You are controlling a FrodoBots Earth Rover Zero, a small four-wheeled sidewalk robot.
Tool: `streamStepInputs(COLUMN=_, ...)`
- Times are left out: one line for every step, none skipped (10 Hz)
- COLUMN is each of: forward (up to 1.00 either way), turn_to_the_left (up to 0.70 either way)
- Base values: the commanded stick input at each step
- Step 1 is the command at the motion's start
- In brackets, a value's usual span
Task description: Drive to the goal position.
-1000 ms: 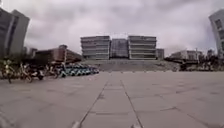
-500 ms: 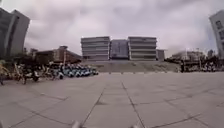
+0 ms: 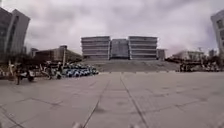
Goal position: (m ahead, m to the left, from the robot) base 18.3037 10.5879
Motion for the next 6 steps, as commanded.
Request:
streamStepInputs(forward=0.7, turn_to_the_left=0.0)
streamStepInputs(forward=0.7, turn_to_the_left=0.0)
streamStepInputs(forward=0.7, turn_to_the_left=0.0)
streamStepInputs(forward=0.7, turn_to_the_left=0.0)
streamStepInputs(forward=0.7, turn_to_the_left=0.0)
streamStepInputs(forward=0.7, turn_to_the_left=0.0)
